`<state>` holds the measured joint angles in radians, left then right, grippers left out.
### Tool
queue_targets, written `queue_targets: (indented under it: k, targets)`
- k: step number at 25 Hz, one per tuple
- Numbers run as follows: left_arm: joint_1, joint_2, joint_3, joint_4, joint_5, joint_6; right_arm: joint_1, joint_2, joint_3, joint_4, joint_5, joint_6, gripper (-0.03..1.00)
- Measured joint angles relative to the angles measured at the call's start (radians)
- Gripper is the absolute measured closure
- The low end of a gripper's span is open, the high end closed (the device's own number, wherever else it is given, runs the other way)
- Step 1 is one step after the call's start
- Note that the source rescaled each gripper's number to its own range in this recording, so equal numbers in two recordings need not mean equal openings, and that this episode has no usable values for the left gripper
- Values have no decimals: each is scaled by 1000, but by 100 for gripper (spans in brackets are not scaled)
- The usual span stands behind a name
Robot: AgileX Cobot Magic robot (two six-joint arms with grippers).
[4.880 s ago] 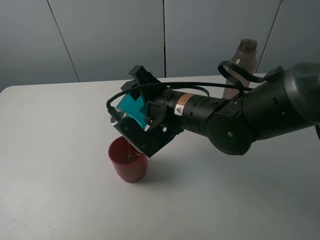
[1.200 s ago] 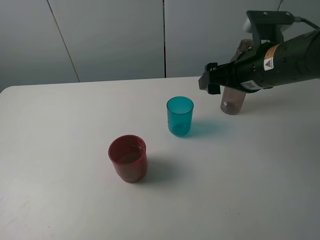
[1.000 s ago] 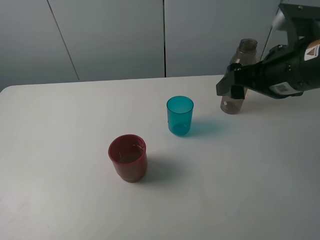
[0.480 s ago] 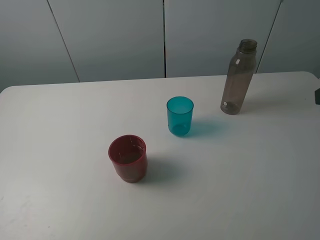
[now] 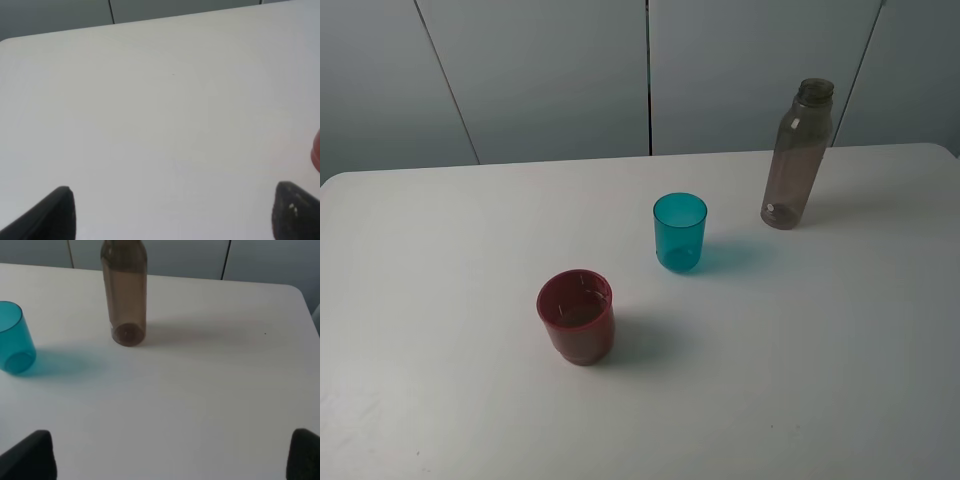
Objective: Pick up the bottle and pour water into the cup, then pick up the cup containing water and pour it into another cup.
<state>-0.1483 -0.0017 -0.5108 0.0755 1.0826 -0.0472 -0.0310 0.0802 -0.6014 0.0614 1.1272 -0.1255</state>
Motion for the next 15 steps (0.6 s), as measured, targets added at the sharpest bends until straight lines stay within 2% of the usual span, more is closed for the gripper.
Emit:
queue_targets:
  k: [3,15]
  targets:
    - [0,0,0,0,0,0,0,-73,79,29,-11,1,-3]
    - [0,0,0,4,0,0,0,-81,87,29,-29,12,-3]
